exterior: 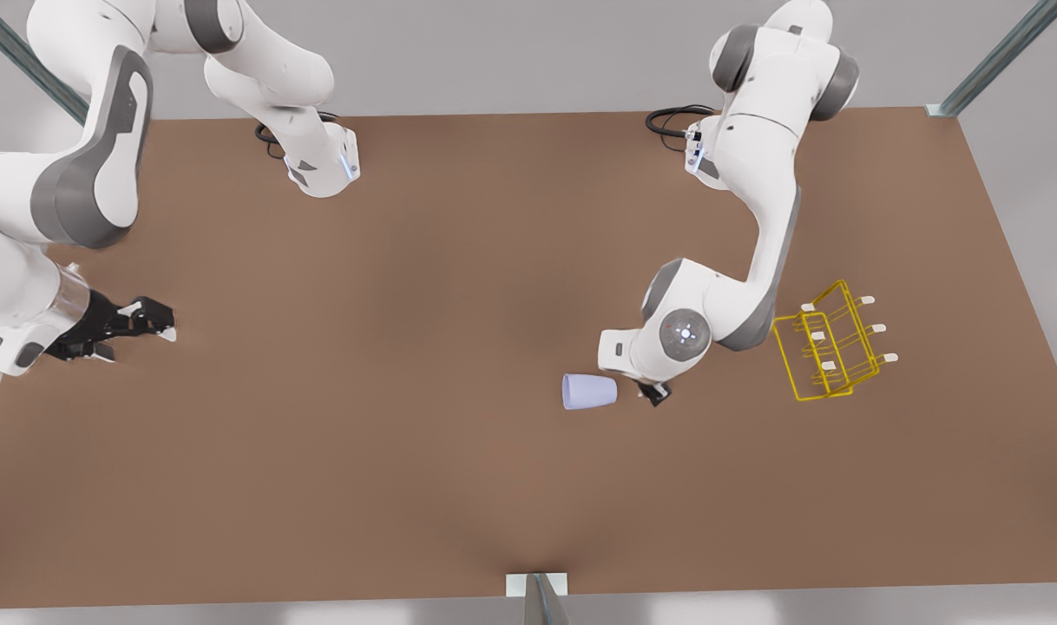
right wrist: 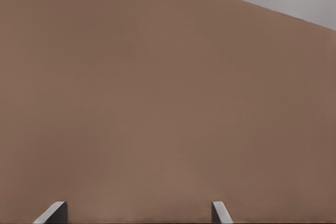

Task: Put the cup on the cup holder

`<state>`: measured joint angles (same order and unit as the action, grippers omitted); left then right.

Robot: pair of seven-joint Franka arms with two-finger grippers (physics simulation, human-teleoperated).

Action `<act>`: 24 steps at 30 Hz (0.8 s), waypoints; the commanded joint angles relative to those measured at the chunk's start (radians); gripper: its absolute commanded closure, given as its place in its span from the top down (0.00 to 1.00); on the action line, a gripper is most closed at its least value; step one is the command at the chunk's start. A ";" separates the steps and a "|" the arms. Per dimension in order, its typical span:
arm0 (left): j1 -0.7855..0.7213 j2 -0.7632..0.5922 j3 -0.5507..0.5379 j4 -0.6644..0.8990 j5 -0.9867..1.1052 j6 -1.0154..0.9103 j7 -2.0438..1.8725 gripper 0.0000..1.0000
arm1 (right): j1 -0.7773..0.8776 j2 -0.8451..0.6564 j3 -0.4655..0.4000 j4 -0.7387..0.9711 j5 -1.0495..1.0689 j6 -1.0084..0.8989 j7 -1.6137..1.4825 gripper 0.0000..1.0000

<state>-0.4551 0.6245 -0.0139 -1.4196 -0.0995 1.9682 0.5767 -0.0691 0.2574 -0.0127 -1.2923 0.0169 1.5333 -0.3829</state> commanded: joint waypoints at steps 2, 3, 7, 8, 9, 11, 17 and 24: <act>-0.002 0.014 -0.001 -0.033 -0.002 0.162 0.919 1.00 | 0.000 -0.004 -0.004 0.028 -0.031 -0.048 0.395 1.00; -0.005 0.021 -0.003 -0.039 -0.002 0.163 0.919 1.00 | -0.011 0.000 -0.006 0.036 -0.025 -0.020 0.400 1.00; -0.024 0.049 -0.003 -0.039 -0.005 0.164 0.908 1.00 | 0.003 -0.001 -0.003 0.036 -0.040 0.010 0.404 1.00; -0.025 0.050 -0.005 -0.039 -0.011 0.166 0.904 1.00 | 0.002 0.003 -0.003 0.036 -0.035 0.011 0.406 1.00; -0.030 0.052 -0.005 -0.038 -0.012 0.167 0.893 1.00 | 0.002 0.006 -0.003 0.033 -0.026 0.013 0.404 1.00; -0.033 0.066 -0.005 -0.029 -0.032 0.181 0.868 1.00 | 0.002 0.016 -0.001 0.033 -0.023 0.027 0.404 1.00; -0.060 0.129 -0.023 -0.010 -0.042 0.288 0.758 1.00 | 0.005 0.011 0.002 0.034 -0.038 0.105 0.404 1.00; -0.060 0.162 -0.032 0.050 -0.075 0.285 0.680 1.00 | 0.005 0.005 0.007 0.033 -0.041 0.093 0.403 1.00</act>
<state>-0.5156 0.7872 -0.0452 -1.3716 -0.1664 2.2339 1.1538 -0.0648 0.2666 -0.0074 -1.2592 -0.0220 1.6157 -0.0861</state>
